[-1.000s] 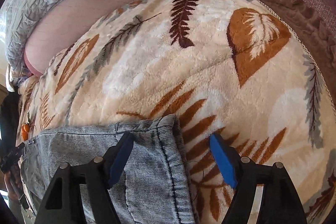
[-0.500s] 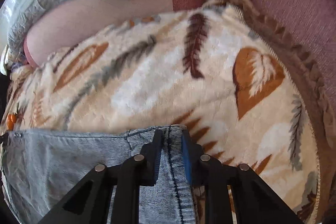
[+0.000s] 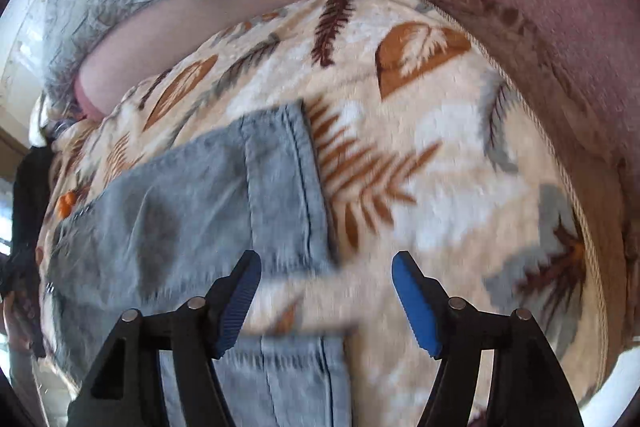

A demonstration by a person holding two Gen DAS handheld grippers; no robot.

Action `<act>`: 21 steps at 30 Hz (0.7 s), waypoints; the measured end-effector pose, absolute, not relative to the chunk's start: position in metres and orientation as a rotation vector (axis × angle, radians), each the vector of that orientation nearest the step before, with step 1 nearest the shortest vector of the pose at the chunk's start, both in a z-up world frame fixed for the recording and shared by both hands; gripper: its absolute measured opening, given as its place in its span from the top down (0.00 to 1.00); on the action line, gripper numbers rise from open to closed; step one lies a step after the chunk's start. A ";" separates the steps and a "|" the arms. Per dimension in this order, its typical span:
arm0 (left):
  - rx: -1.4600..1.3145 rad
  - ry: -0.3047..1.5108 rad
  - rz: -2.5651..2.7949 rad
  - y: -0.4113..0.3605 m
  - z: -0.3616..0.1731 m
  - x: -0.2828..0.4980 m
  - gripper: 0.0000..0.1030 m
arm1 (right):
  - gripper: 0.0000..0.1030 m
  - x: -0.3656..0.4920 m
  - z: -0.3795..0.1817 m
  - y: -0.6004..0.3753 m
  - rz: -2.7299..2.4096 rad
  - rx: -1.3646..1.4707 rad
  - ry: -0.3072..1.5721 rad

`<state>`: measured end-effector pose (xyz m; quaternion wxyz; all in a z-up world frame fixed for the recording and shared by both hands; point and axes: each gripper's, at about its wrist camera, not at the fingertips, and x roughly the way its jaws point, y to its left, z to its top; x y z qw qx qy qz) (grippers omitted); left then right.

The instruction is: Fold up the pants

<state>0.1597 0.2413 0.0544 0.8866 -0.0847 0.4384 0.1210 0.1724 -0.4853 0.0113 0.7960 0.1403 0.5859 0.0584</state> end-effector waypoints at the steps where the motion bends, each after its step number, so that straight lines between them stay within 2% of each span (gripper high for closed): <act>1: -0.163 0.944 0.228 0.239 0.051 0.142 0.26 | 0.31 0.153 0.004 -0.487 0.151 0.319 1.297; 6: -0.096 1.106 0.182 0.225 0.012 0.071 0.26 | 0.32 0.103 -0.026 -0.477 0.214 0.366 1.356; 12: -0.130 1.241 0.149 0.227 -0.020 0.024 0.26 | 0.32 0.074 -0.025 -0.479 0.140 0.412 1.340; 16: -0.136 1.225 0.142 0.225 -0.024 0.014 0.28 | 0.32 0.057 -0.031 -0.473 0.168 0.369 1.376; 17: -0.135 1.223 0.130 0.223 -0.025 0.013 0.36 | 0.39 0.055 -0.030 -0.469 0.170 0.324 1.377; 18: -0.127 1.223 0.119 0.219 -0.024 0.013 0.40 | 0.64 0.053 -0.030 -0.465 0.154 0.264 1.382; 19: -0.099 1.220 0.128 0.214 -0.022 0.010 0.45 | 0.74 0.052 -0.030 -0.463 0.151 0.238 1.383; 20: -0.065 1.217 0.132 0.207 -0.020 0.010 0.61 | 0.78 0.052 -0.028 -0.461 0.156 0.226 1.379; 21: -0.028 1.220 0.128 0.199 -0.018 0.011 0.70 | 0.80 0.051 -0.025 -0.457 0.153 0.186 1.372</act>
